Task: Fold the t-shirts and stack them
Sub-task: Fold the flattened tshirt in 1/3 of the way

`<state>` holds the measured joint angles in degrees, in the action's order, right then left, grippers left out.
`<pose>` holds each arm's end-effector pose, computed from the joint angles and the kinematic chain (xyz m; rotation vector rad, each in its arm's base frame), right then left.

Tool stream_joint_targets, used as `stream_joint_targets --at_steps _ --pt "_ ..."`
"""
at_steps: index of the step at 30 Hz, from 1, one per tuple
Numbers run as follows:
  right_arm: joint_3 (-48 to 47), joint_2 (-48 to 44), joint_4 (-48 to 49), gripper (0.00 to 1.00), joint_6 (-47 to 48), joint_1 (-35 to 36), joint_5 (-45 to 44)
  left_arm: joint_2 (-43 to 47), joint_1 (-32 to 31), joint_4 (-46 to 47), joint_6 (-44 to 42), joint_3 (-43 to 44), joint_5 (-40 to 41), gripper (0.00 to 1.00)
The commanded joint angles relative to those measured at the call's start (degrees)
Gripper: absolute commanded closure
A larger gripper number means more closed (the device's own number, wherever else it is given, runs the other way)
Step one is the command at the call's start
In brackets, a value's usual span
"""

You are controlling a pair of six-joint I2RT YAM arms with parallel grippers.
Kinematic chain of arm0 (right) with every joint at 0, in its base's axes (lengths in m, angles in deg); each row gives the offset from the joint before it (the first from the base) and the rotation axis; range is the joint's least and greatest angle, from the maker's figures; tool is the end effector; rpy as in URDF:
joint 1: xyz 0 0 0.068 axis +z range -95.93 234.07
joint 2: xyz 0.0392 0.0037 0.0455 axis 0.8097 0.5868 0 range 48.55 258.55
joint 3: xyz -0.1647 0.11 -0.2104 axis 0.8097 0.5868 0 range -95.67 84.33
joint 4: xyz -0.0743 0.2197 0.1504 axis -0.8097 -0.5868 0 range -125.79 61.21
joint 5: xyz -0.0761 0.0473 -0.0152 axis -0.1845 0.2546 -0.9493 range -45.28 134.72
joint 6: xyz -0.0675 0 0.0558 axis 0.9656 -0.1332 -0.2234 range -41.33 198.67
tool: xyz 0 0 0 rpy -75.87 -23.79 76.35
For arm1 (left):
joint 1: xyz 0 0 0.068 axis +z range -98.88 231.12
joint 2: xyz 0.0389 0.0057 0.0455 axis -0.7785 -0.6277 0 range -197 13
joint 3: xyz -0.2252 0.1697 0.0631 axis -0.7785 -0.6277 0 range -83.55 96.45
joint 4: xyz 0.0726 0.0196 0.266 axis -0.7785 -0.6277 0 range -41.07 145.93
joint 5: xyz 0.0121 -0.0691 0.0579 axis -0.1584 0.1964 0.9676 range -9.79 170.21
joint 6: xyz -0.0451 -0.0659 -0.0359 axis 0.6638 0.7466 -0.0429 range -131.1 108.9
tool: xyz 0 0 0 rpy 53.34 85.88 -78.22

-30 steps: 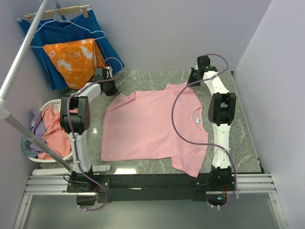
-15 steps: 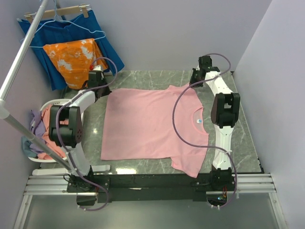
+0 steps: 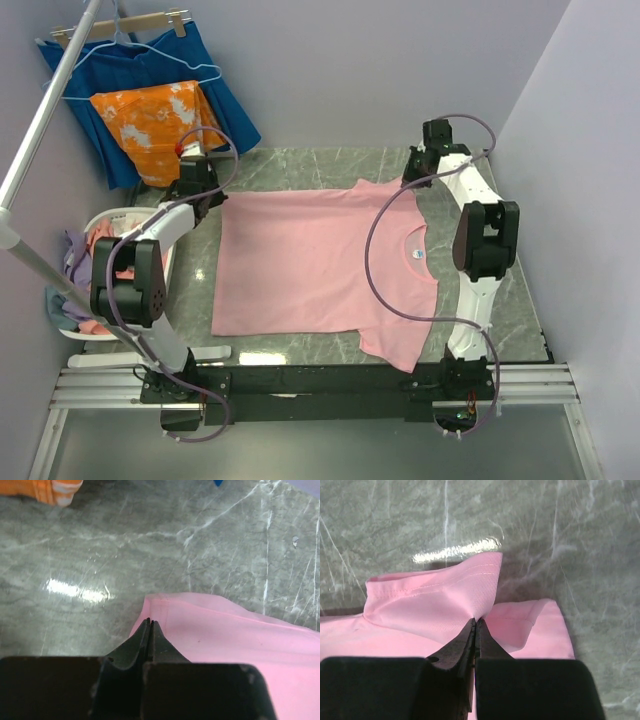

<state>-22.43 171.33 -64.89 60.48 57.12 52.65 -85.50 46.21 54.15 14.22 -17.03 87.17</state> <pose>0.5306 0.0390 0.2160 0.2702 2.4830 0.3280 0.4393 -0.0284 0.2198 -0.4517 2.1126 -0.1739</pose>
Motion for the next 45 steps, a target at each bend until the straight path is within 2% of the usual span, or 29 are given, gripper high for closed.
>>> stream_joint_targets --at_steps 1,7,21,24,25,27,33,34,35,36,39,41,42,45 --pt "5.7 -7.5 0.6 1.00 -2.2 1.3 -4.7 4.9 0.1 -1.4 3.2 -2.0 1.5 0.99" --pt "16.6 -14.8 1.6 1.00 -4.6 4.6 -9.3 9.9 -0.7 -3.8 6.8 -8.1 0.7 0.99" --pt "45.6 -33.4 4.5 1.00 -11.9 10.0 -22.3 21.1 -3.6 -15.4 15.5 -23.1 8.2 0.99" --pt "49.5 -35.9 5.1 1.00 -13.6 10.0 -27.1 21.8 -3.6 -18.9 16.0 -22.6 10.4 0.99" --pt "50.2 -36.2 4.9 1.00 -14.8 10.0 -28.2 21.6 -3.6 -20.9 17.7 -22.1 14.2 0.99" --pt "51.7 -37.3 6.0 1.00 -14.5 10.0 -28.2 21.7 -3.6 -22.7 18.2 -22.0 16.0 0.99" --pt "49.5 -31.7 4.7 1.00 -12.6 10.0 -26.0 15.6 -3.6 -23.3 17.7 -20.5 13.9 0.99" --pt "48.8 -30.9 3.2 0.97 -12.8 10.0 -25.8 14.7 -3.6 -23.8 17.6 -20.1 14.1 0.99" --pt "48.2 -30.0 2.0 0.86 -13.4 10.0 -26.1 13.9 -3.6 -24.7 17.8 -19.6 14.8 0.98" --pt "48.2 -30.4 1.8 0.49 -13.4 10.1 -26.1 13.3 -3.6 -25.5 18.3 -18.6 15.3 0.95" --pt "48.8 -35.4 2.4 0.41 -14.0 10.3 -29.1 15.6 -3.6 -22.9 17.1 -18.6 12.5 0.87" --pt "48.3 -38.6 5.1 0.34 -13.1 10.3 -27.5 17.5 -3.6 -17.6 15.3 -18.7 8.2 0.84" --pt "47.3 -38.8 6.0 0.34 -12.5 10.2 -26.3 18.4 -3.6 -16.0 14.6 -18.3 4.3 0.77" --pt "43.1 -35.1 7.4 0.33 -12.0 10.2 -21.5 16.8 -3.7 -11.4 14.1 -15.6 -1.6 0.71"
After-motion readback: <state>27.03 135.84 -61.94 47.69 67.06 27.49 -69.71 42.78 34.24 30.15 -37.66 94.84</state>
